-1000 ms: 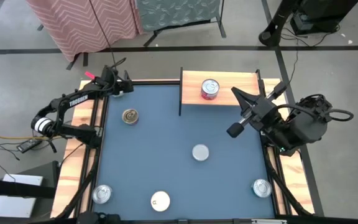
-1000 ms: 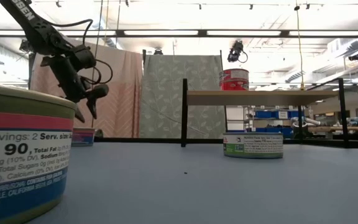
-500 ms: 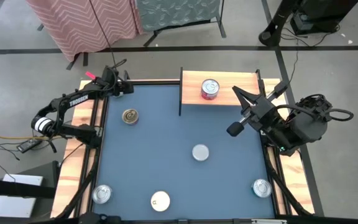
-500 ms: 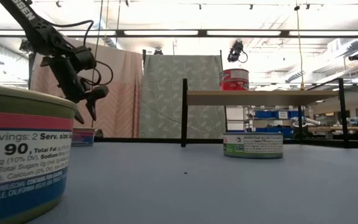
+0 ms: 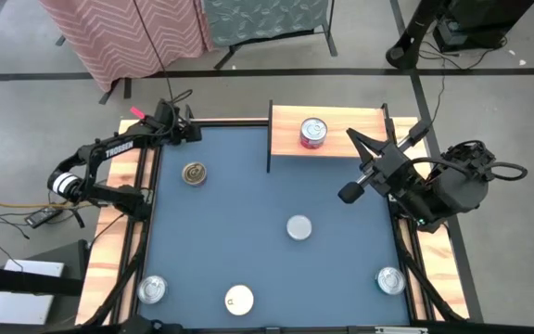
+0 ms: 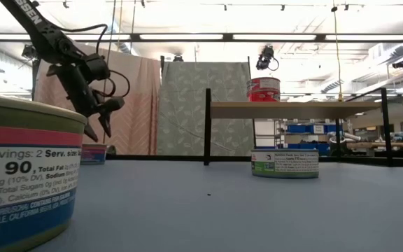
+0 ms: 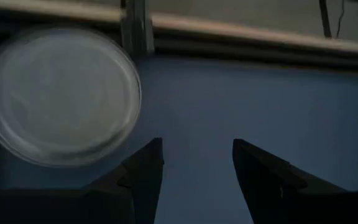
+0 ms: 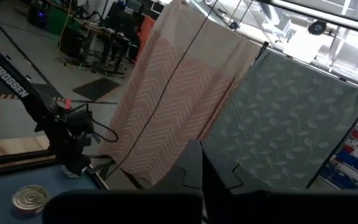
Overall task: Stack canned seafood by type on shelf
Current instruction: Put the top green tuna can on the shelf
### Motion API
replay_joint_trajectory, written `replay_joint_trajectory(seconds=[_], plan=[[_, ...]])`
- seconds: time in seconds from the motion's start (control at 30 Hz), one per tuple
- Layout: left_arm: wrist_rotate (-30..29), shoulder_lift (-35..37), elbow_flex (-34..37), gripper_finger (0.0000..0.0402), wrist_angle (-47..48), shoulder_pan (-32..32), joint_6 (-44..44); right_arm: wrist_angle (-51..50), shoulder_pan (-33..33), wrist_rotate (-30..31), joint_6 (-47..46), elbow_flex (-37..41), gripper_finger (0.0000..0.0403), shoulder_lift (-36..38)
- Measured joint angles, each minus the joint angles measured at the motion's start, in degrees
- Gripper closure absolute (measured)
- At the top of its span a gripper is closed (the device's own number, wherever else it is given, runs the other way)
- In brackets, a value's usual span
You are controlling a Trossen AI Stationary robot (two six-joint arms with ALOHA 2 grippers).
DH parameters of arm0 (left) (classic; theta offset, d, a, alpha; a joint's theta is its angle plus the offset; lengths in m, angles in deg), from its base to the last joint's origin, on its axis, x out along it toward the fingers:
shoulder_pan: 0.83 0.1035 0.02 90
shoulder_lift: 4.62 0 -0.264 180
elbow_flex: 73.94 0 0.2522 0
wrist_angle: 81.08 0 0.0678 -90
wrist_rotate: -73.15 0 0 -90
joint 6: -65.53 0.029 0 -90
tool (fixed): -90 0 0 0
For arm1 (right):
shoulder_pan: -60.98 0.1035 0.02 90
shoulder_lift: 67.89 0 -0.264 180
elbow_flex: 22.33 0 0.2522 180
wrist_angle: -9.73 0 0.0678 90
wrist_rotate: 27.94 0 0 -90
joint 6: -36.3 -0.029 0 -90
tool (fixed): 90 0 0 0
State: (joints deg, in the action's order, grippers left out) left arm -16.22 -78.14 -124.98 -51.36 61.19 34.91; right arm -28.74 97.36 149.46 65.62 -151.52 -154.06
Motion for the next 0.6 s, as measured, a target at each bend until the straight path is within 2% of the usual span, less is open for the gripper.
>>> replay_joint_trajectory(seconds=[0.2,0.43,0.6], plan=[[-4.1,0.0,0.0,0.0204,1.4,-0.5,5.5,0.3,1.6,2.1,0.5,0.0,0.0399,0.0],[-4.5,-0.8,0.0,0.0205,3.7,-2.2,11.8,2.4,2.7,2.6,1.4,0.0,0.0399,0.0],[-7.9,-2.9,0.0,0.0224,6.1,-5.2,18.3,2.4,2.9,2.6,1.5,0.0,0.0399,0.0]])
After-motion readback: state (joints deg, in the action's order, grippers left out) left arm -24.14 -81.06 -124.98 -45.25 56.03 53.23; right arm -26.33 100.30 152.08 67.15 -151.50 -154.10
